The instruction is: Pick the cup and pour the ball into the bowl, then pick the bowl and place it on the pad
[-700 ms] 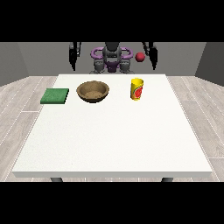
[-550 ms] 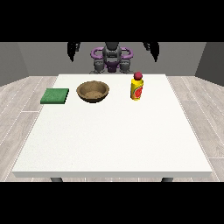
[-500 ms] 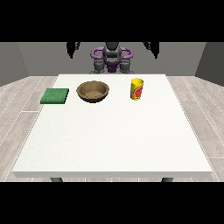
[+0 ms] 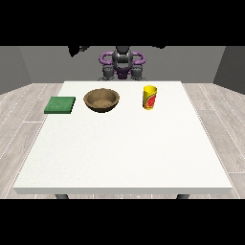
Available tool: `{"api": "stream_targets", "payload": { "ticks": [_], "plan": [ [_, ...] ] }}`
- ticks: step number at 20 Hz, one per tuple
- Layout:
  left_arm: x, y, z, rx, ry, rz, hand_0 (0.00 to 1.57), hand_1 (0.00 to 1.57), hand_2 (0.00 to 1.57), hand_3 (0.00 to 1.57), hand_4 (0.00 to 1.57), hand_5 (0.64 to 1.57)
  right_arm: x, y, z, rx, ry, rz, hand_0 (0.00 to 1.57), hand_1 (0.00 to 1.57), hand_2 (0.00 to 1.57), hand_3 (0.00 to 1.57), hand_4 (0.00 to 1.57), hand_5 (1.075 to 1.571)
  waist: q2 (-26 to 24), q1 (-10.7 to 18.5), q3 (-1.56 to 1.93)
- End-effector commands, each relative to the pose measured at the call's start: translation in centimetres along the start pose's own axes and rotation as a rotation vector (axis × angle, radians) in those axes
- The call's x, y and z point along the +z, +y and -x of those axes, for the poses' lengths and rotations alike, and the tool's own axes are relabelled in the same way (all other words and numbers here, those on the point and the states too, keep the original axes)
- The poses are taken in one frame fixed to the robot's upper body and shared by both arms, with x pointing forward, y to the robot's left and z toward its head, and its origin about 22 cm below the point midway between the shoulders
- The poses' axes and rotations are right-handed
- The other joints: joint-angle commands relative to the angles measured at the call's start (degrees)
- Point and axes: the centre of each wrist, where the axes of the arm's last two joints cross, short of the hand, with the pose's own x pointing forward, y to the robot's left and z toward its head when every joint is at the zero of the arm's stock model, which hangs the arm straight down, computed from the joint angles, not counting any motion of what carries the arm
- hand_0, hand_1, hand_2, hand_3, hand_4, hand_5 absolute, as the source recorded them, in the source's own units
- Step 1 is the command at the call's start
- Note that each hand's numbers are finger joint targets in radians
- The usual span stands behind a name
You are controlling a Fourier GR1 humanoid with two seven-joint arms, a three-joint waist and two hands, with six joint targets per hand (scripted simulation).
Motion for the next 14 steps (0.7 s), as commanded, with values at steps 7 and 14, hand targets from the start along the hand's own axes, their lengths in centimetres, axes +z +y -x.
{"api": "stream_targets", "payload": {
  "ticks": [7,14],
  "plan": [
    [-4.0,-0.7,-3.2,-0.101,-0.238,0.022,0.0,0.0,0.0,0.0,0.0,1.384,-3.7,2.0,-1.9,-0.038,-0.184,-0.068,0.0,0.0,0.0,0.0,0.0,1.562,14.61,-1.4,-0.08],
    [-6.3,5.1,-1.4,-0.201,-0.304,-0.014,0.0,0.0,0.0,0.0,0.0,1.269,-5.3,1.4,-2.6,-0.022,-0.267,-0.115,0.0,0.0,0.0,0.0,0.0,1.562,22.65,-3.71,-0.11]
  ]
}}
